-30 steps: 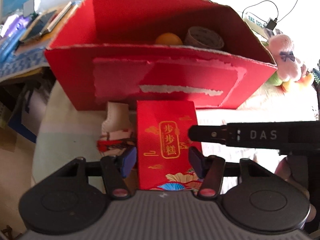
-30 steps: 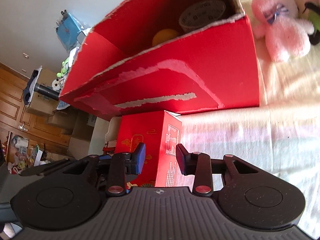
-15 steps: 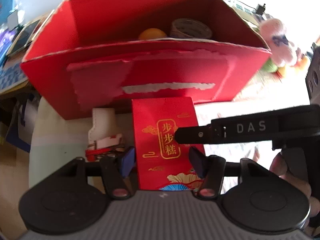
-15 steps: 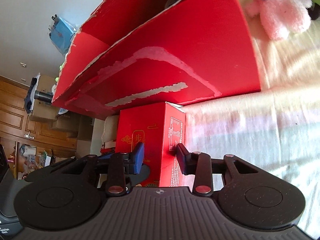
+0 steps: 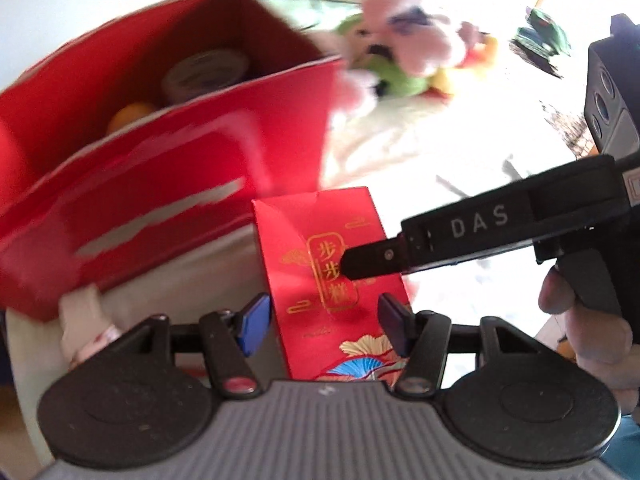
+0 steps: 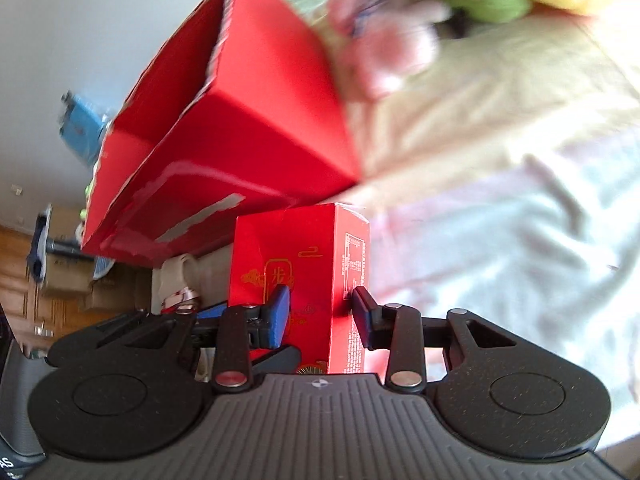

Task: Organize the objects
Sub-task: 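Close the right gripper on the red gift box and lift it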

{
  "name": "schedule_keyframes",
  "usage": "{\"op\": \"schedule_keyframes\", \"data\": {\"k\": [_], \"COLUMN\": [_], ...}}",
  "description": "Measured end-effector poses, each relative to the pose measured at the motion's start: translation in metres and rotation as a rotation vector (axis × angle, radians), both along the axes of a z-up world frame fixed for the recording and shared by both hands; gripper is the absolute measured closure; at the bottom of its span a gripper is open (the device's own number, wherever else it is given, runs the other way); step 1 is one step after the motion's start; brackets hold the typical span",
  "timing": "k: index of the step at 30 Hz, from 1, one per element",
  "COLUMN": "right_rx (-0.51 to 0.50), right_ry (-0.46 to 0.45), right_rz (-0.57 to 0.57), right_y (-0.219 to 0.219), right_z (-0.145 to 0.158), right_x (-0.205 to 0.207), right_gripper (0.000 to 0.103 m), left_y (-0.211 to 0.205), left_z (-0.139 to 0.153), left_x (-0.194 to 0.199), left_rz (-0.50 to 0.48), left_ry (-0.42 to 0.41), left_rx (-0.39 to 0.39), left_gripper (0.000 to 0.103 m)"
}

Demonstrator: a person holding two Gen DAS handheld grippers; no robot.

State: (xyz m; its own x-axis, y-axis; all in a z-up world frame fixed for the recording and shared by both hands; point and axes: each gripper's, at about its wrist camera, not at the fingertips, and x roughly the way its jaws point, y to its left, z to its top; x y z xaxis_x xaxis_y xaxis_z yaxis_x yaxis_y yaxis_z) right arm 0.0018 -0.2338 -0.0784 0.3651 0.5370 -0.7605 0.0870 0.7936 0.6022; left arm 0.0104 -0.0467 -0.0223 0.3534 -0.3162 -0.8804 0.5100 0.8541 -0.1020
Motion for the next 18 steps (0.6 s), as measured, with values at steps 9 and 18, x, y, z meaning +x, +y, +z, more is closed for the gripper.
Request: {"op": "schedule_keyframes", "data": {"k": [9,18], "right_rx": [-0.007,-0.032], "right_ry": [-0.082,-0.285], "right_rz": [-0.199,-0.297], "right_y": [-0.06,-0.087], "right_z": [0.02,0.07], "right_x": [-0.032,-0.034], "right_gripper": [0.065,0.065], "left_y": [-0.065,-0.098], "left_z": [0.024,0.072], "left_x": [-0.006,0.002], "left_rz": [-0.19,-0.241], "left_ry": [-0.101,-0.297], "left_rx": [-0.01,-0.044], "left_gripper": [0.043,0.043]}}
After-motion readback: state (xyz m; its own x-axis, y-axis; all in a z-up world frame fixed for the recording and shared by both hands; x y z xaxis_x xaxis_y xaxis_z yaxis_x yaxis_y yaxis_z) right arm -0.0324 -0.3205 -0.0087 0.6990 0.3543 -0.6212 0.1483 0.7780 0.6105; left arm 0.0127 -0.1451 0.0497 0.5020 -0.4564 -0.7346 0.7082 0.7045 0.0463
